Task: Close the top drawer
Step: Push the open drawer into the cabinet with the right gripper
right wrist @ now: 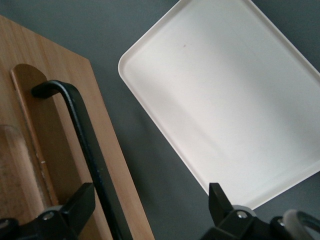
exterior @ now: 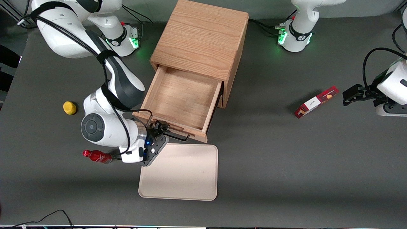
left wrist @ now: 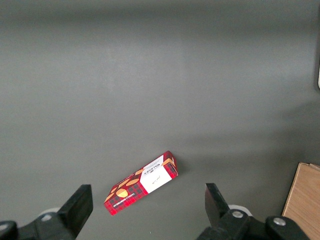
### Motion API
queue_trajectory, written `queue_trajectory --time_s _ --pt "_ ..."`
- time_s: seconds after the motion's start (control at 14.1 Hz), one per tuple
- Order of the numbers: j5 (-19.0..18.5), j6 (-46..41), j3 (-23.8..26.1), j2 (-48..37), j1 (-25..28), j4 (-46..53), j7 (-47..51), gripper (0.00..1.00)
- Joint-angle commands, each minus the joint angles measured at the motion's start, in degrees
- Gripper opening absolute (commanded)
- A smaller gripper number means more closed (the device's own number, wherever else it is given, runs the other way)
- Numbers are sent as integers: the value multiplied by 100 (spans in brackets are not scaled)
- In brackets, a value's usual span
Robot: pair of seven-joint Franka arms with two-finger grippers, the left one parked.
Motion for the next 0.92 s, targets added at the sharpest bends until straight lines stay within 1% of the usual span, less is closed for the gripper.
queue_trajectory --time_s 0.0,0.14,0.35,0.57,0.85 --pt "-65 305 -16 -407 27 -799 -36 100" --pt "-65 482 37 -565 27 -1107 -18 100" --pt "-56 500 159 -688 27 -1310 -9 100" --pt "-56 500 353 -846 27 -1486 280 100" --pt "-56 561 476 -1084 19 -1785 482 100"
